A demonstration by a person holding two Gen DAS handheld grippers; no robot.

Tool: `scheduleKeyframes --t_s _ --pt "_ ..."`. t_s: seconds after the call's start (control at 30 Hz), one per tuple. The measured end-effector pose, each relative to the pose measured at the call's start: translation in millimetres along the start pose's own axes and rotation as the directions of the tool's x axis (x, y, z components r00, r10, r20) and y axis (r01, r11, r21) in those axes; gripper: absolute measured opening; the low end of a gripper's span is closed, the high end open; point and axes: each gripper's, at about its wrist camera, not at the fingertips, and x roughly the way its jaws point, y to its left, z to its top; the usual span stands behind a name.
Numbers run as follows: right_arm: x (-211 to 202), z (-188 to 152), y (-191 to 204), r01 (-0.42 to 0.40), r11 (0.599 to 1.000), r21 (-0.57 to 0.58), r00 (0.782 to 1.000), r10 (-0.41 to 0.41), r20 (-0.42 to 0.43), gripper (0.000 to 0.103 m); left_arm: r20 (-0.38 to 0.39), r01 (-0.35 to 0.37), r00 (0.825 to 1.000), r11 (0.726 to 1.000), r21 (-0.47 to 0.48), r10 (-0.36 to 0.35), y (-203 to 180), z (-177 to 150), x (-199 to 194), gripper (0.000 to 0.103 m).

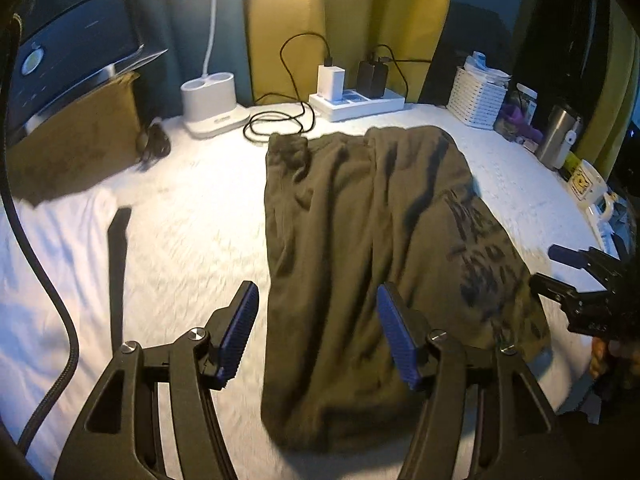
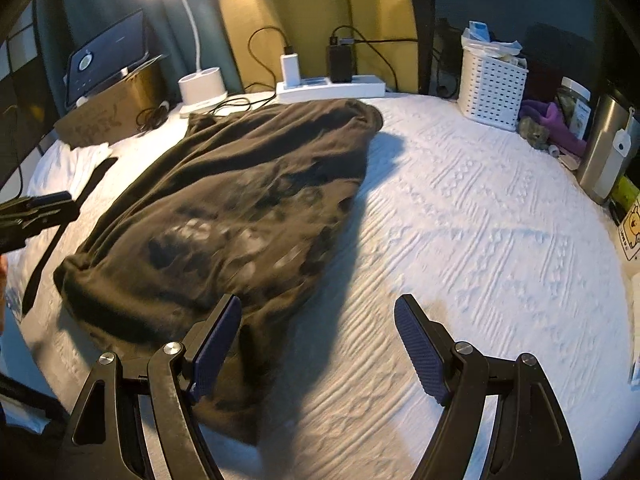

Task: Fold small clothes
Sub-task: 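Close the left gripper on the brown shirt edge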

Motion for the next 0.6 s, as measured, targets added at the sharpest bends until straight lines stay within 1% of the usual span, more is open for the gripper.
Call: scheduleKeyframes --t_s 0.17,0.37,0.43,0.6 --pt "15 20 -14 0.012 1.000 0.013 1.000 -0.012 0.000 0.080 0.004 -0.007 1.000 1.000 0.022 0.007 4 30 26 0.061" --pt "38 47 -25 0.023 1.000 0.011 1.000 -0.023 -0.011 0.080 -0.001 -0.026 1.000 0.998 0.062 0.026 11 64 71 0.061" --pt "48 57 -28 0.027 1.000 0.009 0.999 -0.027 -0.017 0.080 0.004 -0.049 0.999 0.997 0.066 0.049 15 75 85 0.061" --pt "69 77 -30 0.024 1.000 0.003 0.999 -0.024 -0.029 0.080 0.006 -0.055 0.998 0.997 0.054 0.054 27 93 110 0.061"
